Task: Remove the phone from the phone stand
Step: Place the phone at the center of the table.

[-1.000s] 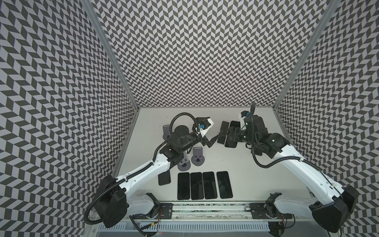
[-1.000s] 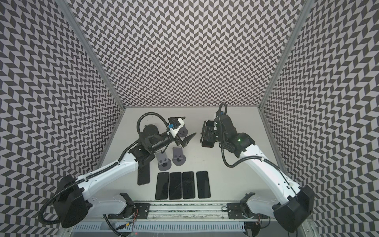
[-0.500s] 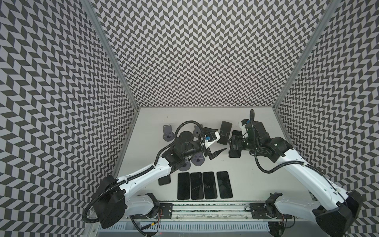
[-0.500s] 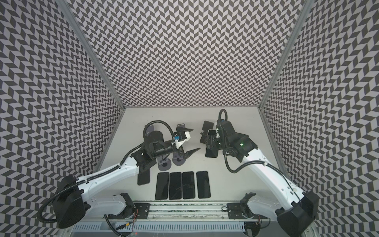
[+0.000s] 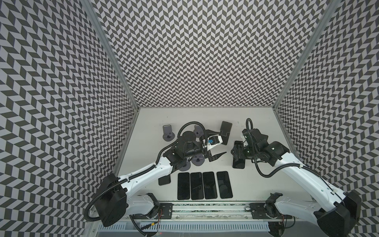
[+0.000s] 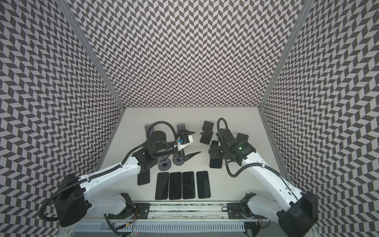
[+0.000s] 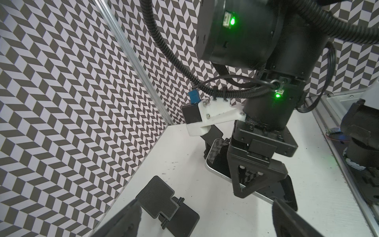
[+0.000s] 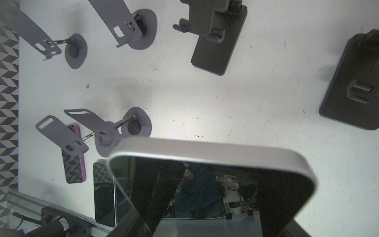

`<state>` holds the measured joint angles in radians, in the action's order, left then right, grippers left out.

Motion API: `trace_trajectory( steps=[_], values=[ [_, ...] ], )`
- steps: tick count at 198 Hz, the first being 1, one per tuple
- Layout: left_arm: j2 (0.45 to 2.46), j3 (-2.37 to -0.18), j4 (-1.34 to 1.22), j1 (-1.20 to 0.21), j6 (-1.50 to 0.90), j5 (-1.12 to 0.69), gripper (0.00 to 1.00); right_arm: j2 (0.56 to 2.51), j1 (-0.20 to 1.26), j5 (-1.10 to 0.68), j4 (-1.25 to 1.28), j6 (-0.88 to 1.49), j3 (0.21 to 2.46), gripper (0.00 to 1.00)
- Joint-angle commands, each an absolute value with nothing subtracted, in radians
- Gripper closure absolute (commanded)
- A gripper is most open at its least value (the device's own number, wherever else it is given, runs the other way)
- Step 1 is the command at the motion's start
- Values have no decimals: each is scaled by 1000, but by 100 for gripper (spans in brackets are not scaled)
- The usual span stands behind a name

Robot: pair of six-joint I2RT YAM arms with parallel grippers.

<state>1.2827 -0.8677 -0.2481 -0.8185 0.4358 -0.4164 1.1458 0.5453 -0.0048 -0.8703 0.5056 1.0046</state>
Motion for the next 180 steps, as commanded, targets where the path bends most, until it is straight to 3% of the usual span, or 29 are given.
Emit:
trace_trajectory(
  steps=[1, 180],
  values=[
    [1303, -897, -220, -825, 470, -445, 1, 1135, 537, -15, -835, 505, 981, 52],
    [1226, -823, -128, -798, 561, -455, 1, 1232, 518, -79, -795, 455, 886, 53]
  ],
)
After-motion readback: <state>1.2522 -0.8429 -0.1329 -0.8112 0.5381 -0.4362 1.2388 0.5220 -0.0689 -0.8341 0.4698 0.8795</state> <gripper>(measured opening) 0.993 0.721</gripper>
